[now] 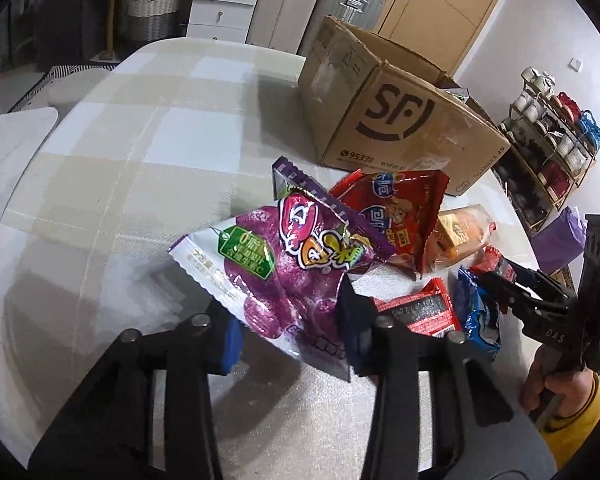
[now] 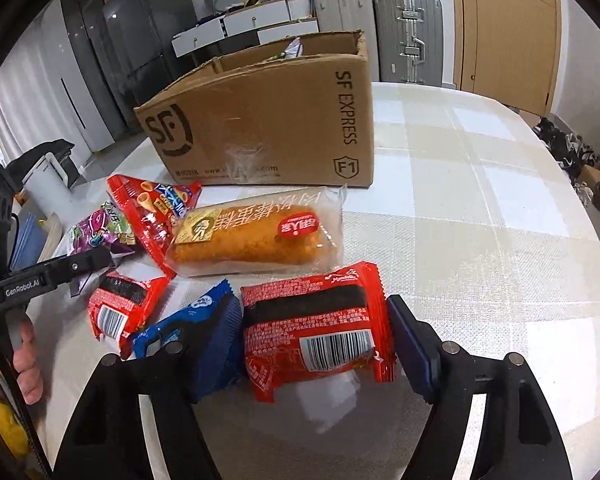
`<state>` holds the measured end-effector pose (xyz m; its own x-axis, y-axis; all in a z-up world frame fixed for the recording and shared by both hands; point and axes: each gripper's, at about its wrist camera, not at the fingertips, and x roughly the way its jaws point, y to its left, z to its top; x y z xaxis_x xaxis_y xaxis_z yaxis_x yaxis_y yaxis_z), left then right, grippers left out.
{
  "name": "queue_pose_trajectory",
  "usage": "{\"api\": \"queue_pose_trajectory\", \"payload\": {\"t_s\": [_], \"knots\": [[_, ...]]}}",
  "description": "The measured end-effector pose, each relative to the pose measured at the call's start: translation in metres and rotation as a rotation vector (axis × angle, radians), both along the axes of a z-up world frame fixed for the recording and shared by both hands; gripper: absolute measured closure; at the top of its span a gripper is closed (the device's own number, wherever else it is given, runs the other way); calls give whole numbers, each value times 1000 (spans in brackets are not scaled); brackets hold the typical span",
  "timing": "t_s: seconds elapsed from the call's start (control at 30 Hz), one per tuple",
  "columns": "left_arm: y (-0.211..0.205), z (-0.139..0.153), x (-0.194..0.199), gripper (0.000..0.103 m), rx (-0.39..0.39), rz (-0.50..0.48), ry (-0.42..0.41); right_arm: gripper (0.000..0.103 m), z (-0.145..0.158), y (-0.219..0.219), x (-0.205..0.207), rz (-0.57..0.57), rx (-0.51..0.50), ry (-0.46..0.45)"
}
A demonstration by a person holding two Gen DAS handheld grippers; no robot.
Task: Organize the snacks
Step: 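Grasp the purple grape candy bag with the left gripper while the right gripper grasps a red wafer pack, then lift both packs and carry them toward the cardboard box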
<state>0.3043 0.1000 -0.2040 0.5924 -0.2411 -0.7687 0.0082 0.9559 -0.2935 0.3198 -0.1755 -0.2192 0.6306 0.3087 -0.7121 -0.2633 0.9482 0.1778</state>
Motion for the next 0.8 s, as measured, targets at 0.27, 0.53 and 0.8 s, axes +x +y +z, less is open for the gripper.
{"api": "queue_pose_trajectory", "payload": {"t_s": [0.27, 0.53, 0.8], "knots": [[4, 3, -9, 70, 34, 32, -13, 32, -1, 0, -1, 3, 11, 1], [8, 13, -20, 70, 33, 45, -34, 51, -1, -15, -1, -24, 81, -2], [2, 35, -39, 70, 39, 33, -79, 53, 1, -18, -5, -20, 120, -12]]}}
